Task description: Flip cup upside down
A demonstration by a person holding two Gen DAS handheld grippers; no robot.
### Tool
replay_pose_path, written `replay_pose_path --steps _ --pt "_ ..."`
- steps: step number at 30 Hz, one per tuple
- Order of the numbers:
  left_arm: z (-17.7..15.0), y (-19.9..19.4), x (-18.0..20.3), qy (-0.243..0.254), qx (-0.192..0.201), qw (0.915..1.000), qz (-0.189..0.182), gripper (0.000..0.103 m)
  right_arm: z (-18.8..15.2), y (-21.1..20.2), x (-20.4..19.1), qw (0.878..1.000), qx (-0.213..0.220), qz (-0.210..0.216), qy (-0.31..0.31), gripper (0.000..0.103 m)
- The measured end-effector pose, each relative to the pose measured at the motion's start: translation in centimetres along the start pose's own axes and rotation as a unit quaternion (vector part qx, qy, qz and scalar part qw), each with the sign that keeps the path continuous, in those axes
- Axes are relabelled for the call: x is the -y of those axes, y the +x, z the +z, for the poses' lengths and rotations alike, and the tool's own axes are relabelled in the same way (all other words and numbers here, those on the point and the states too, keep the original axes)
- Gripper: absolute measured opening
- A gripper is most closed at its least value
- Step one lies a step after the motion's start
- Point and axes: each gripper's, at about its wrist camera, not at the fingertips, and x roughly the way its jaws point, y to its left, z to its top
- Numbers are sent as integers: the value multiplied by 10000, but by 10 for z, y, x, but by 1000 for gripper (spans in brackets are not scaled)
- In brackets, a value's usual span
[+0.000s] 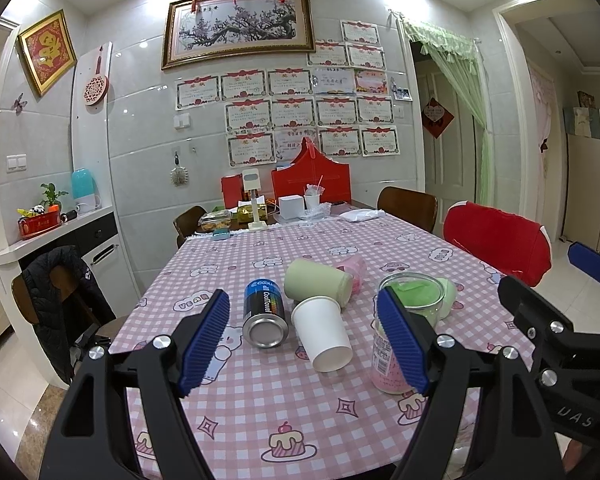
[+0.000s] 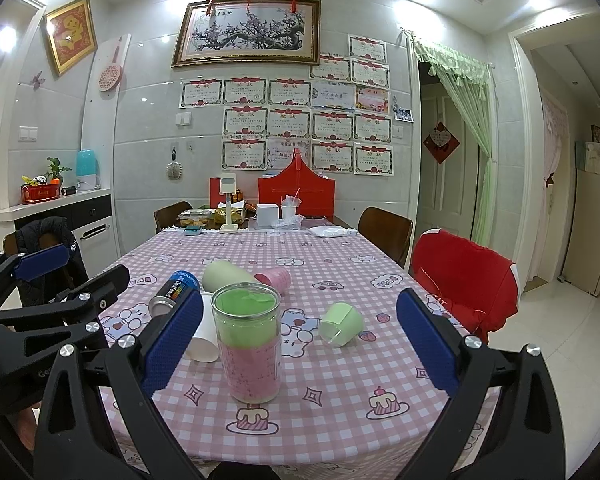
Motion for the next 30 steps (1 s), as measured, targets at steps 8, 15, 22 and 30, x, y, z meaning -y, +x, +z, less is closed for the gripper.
replay_pose_path --steps 8,15,22,30 --pt "1 -1 1 17 42 10000 18 75 0 0 0 10000 -1 3 8 94" --pt "1 -3 2 34 98 9999 44 75 2 -2 -1 10000 11 10 11 94" --pt "1 -2 3 39 94 9999 49 75 2 -2 -1 10000 13 3 2 94" --pt "1 -2 3 33 101 9999 56 75 2 -2 -1 10000 16 12 8 94"
